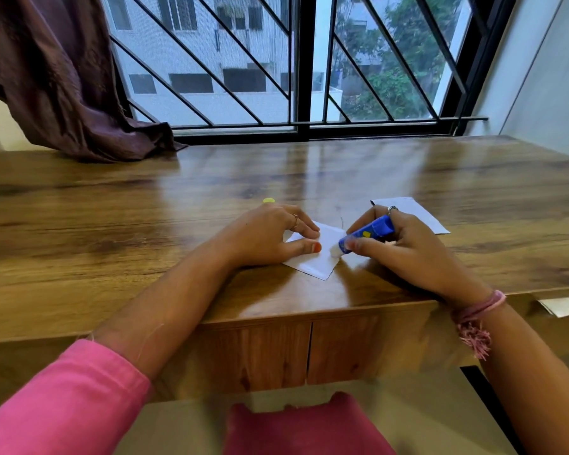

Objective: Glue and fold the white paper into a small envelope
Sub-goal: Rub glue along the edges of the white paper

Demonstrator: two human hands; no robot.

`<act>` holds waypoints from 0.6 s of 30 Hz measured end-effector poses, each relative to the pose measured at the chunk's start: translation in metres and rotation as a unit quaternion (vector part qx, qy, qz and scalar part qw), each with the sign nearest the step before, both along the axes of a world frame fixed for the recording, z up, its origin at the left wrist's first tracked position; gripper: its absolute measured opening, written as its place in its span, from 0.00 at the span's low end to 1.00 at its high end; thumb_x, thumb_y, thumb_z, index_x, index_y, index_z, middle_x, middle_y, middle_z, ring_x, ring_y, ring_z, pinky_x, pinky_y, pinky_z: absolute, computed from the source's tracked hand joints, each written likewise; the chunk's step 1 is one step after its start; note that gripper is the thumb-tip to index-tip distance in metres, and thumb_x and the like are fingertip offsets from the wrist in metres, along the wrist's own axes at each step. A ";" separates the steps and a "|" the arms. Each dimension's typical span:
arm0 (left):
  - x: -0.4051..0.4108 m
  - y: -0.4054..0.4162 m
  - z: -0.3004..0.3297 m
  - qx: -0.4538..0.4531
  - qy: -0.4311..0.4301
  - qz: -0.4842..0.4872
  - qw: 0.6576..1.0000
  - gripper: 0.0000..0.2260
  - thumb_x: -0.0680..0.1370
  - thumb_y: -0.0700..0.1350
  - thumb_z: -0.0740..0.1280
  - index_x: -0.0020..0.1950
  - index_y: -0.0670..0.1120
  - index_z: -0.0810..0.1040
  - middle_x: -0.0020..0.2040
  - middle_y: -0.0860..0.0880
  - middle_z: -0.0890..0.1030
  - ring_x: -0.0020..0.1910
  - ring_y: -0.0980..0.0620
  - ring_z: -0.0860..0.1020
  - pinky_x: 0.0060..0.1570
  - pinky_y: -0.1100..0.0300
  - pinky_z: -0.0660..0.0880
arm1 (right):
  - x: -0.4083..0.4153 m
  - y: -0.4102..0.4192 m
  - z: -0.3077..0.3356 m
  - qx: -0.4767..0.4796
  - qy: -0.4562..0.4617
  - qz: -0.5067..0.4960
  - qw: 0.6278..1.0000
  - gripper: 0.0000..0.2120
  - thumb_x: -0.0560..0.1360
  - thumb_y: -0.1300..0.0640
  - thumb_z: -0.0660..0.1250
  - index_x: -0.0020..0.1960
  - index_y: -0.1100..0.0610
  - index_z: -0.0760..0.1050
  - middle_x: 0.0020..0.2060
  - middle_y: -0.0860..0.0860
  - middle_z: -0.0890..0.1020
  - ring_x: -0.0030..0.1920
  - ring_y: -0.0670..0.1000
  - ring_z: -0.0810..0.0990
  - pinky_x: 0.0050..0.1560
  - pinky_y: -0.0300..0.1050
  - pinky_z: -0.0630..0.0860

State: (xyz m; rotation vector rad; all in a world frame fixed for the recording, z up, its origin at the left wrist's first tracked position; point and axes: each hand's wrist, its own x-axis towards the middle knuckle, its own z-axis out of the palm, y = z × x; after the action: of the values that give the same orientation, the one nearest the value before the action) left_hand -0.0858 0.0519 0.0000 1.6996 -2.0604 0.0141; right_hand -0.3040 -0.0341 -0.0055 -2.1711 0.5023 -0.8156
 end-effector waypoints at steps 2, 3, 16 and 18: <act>0.000 0.000 0.000 0.002 0.000 -0.001 1.000 0.11 0.75 0.55 0.69 0.53 0.52 0.84 0.56 0.60 0.80 0.48 0.66 0.71 0.53 0.65 0.63 | -0.002 -0.002 -0.001 0.005 -0.002 0.010 1.000 0.04 0.71 0.54 0.71 0.42 0.53 0.78 0.24 0.45 0.74 0.24 0.43 0.69 0.27 0.34 0.65; 0.000 0.000 0.000 0.004 -0.001 0.000 1.000 0.11 0.75 0.55 0.68 0.53 0.52 0.84 0.56 0.60 0.80 0.48 0.66 0.71 0.53 0.65 0.64 | -0.001 -0.003 -0.001 0.003 -0.006 0.002 1.000 0.03 0.71 0.55 0.71 0.42 0.53 0.78 0.24 0.45 0.74 0.23 0.42 0.68 0.27 0.34 0.65; -0.001 -0.001 0.001 -0.001 0.001 -0.004 1.000 0.12 0.75 0.54 0.69 0.54 0.50 0.84 0.56 0.58 0.81 0.54 0.60 0.76 0.61 0.58 0.66 | 0.001 0.003 -0.001 -0.051 0.005 0.030 0.998 0.04 0.69 0.51 0.70 0.42 0.50 0.78 0.32 0.48 0.80 0.28 0.43 0.73 0.30 0.33 0.68; 0.000 -0.001 0.001 -0.002 0.000 -0.007 1.000 0.12 0.75 0.54 0.68 0.53 0.50 0.84 0.56 0.58 0.81 0.55 0.59 0.76 0.62 0.57 0.66 | 0.000 0.004 -0.001 -0.051 0.008 0.047 0.998 0.04 0.69 0.52 0.70 0.43 0.50 0.78 0.31 0.46 0.79 0.27 0.42 0.72 0.29 0.32 0.66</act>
State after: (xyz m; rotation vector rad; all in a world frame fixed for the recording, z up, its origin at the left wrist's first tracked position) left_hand -0.0861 0.0507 0.0009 1.6827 -2.0709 0.0139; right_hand -0.3037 -0.0299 -0.0067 -2.2775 0.3711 -0.7885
